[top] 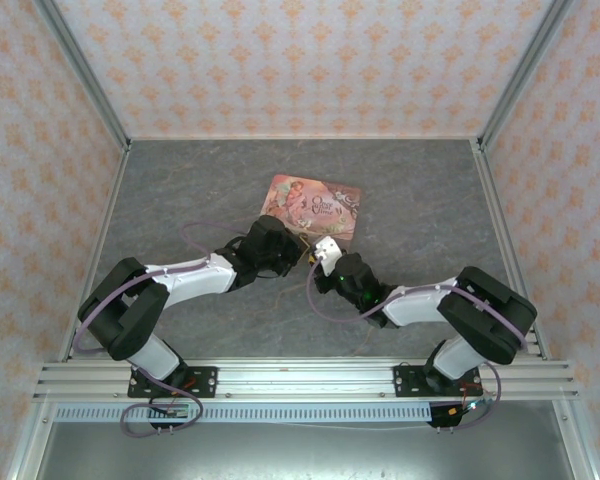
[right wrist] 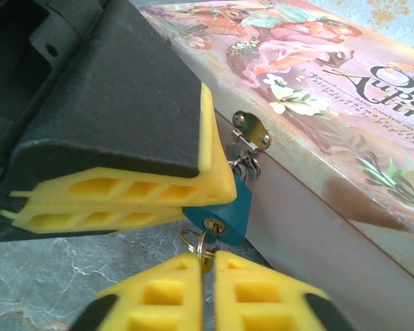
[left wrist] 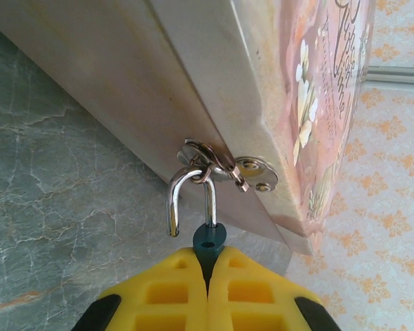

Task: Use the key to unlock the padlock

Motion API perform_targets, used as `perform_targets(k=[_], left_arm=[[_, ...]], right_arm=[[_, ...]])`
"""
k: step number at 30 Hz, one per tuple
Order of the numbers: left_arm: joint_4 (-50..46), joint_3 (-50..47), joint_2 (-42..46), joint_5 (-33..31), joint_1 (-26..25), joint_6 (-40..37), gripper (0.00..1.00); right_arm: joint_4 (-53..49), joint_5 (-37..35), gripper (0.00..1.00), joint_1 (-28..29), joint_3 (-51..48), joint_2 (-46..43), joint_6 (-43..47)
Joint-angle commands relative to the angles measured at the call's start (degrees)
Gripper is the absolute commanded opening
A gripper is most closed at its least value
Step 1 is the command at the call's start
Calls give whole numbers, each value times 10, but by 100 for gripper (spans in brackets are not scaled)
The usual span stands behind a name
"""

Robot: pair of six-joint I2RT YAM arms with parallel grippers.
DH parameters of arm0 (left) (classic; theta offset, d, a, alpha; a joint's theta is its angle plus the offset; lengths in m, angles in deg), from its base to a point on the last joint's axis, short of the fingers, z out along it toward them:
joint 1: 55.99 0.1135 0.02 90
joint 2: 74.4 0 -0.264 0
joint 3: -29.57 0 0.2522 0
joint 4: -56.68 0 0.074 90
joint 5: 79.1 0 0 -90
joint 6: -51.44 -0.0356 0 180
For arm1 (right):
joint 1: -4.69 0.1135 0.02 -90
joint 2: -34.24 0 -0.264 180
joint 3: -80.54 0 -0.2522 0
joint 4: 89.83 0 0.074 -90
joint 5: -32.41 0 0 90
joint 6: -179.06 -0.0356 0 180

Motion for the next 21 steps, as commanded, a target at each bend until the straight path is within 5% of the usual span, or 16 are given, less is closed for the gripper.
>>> perform_targets(k=[1,10,21], left_arm=[[25,5,17,42,-16,-4,0],[-14,-1,-10,15,-21,-58,0],[-163,57,-53,-100,-70,-149,0]], right_arm=[[-47,-7,31,-7,-4,-36,15],[-192,-35,55,-8,-42,-183,7],[-267,-94,62,-48,-41,-276,-89]])
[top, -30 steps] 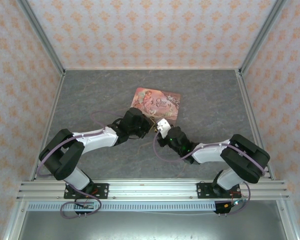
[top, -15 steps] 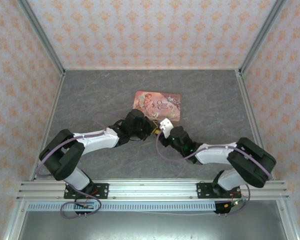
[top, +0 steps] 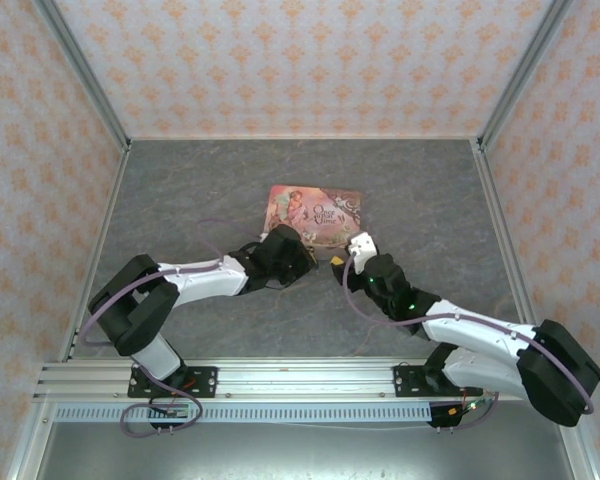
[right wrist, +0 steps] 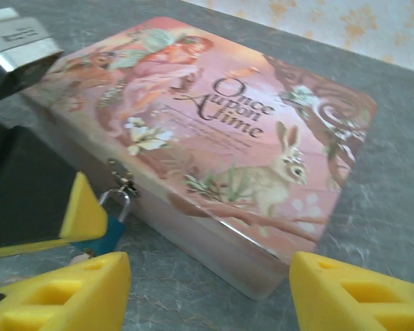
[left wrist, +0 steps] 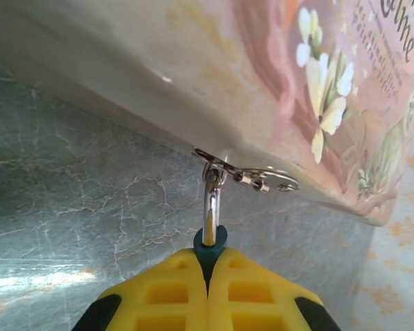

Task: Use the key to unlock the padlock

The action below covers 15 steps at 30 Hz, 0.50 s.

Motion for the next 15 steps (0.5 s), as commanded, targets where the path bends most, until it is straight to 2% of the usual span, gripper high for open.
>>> perform_targets(k=[1,6,10,15], left_arm=[[-98,35,-23,-68,-23,-51,0],[-152,79,-61,-98,-39,-73,0],[-120,83,-84,-75,-40,-71,19],[-99,80,-66,-73,-40,-79,28]], right_arm=[[-31,-30,62,-13,-3,-14,-41],[-38,-45,62,-23,-7,-14,-50],[-43,-41,63,-24,-10,-15,-54],[-58,-21,65,-29,-12,-16,-61]])
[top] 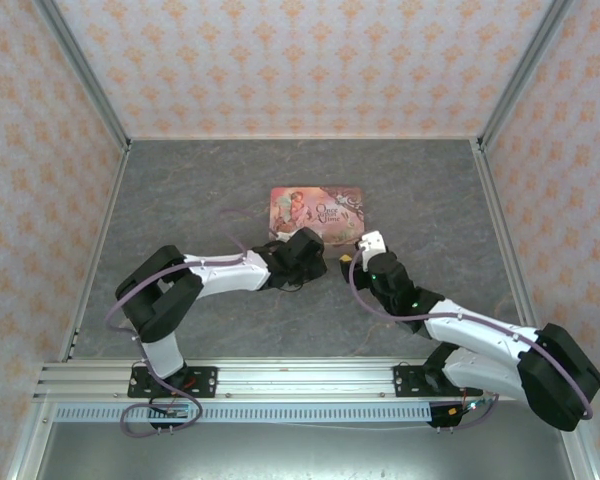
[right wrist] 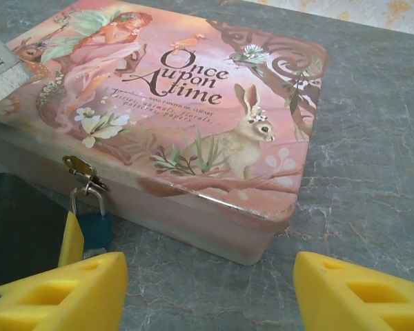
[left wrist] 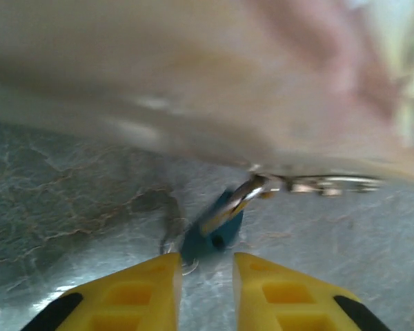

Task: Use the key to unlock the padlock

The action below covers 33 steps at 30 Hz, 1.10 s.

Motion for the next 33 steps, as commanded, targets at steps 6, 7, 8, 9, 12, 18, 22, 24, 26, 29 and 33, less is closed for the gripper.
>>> perform_targets(k=[6,7,8,9,12,18,22,24,26,29,33], left_arm=[[-8,-32,86,-35,-2,-20,37],[-12,-35,101,-42,-2,-23,40],[-20,-39,116,-50,-1,-27,42],[-31,-42,133,-60,0,-31,45],[-65,-46,179,-81,10,-43,54],[-116,-60,255,-77,72,-66,67],[-119,-73,280,-52,137,-89,75],[-112,-75,279,-25,170,-102,78],[-102,-75,270,-4,193,-116,80],[-86,-67,237,32,218,-136,83],[-73,-46,183,62,240,-151,84]], right_arm=[[-22,89,66,-46,-9,-10,-48],[-20,102,66,-51,-8,-9,-52],[-19,116,66,-54,-7,-8,-53],[-17,129,66,-56,-5,-7,-51],[-7,168,66,-56,2,2,-52],[40,245,65,-56,13,54,-106],[94,264,62,-56,14,116,-143],[133,277,60,-56,15,151,-156],[173,281,59,-56,14,183,-174],[231,288,56,-56,15,232,-199],[288,287,53,-56,19,285,-225]])
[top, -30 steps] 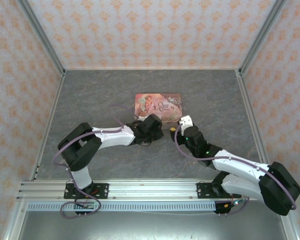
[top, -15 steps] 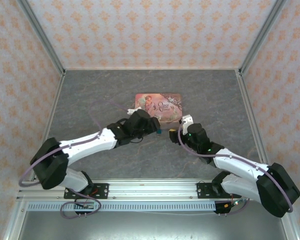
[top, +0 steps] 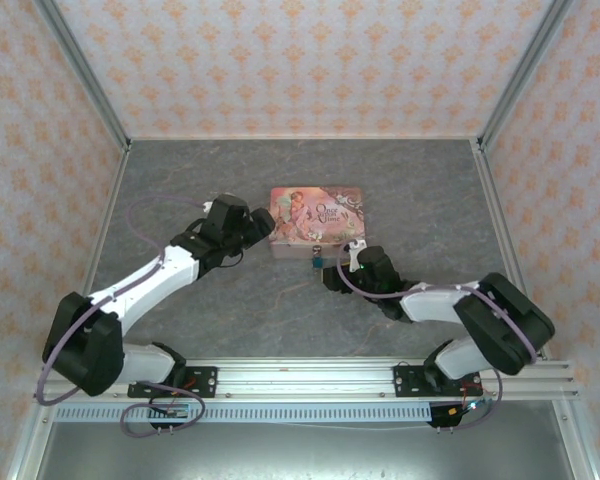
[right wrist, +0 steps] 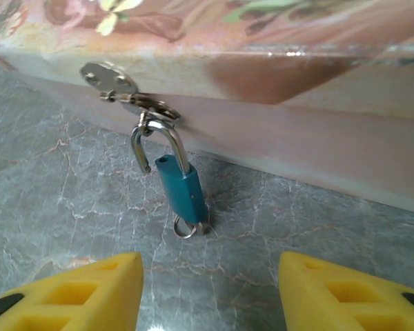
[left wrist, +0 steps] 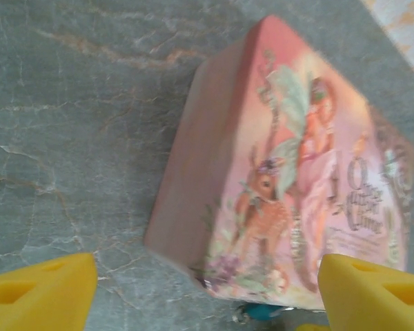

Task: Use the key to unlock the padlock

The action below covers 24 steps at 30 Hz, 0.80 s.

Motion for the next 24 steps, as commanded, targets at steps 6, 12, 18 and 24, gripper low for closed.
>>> perform_targets(k=[6,12,18,24], left_arm=[[42,44,-88,60,22,-36,84],[55,43,-118,59,23,-28,84],[63,21,-120,55,23,-20,84],[69,-2,-119,51,22,-11,84]], right_arm=[[126,9,53,-1,23,75,-49],[151,11,47,-1,27,114,-53],[166,27,40,-1,37,137,-54],[166,45,28,-1,51,152,-53]])
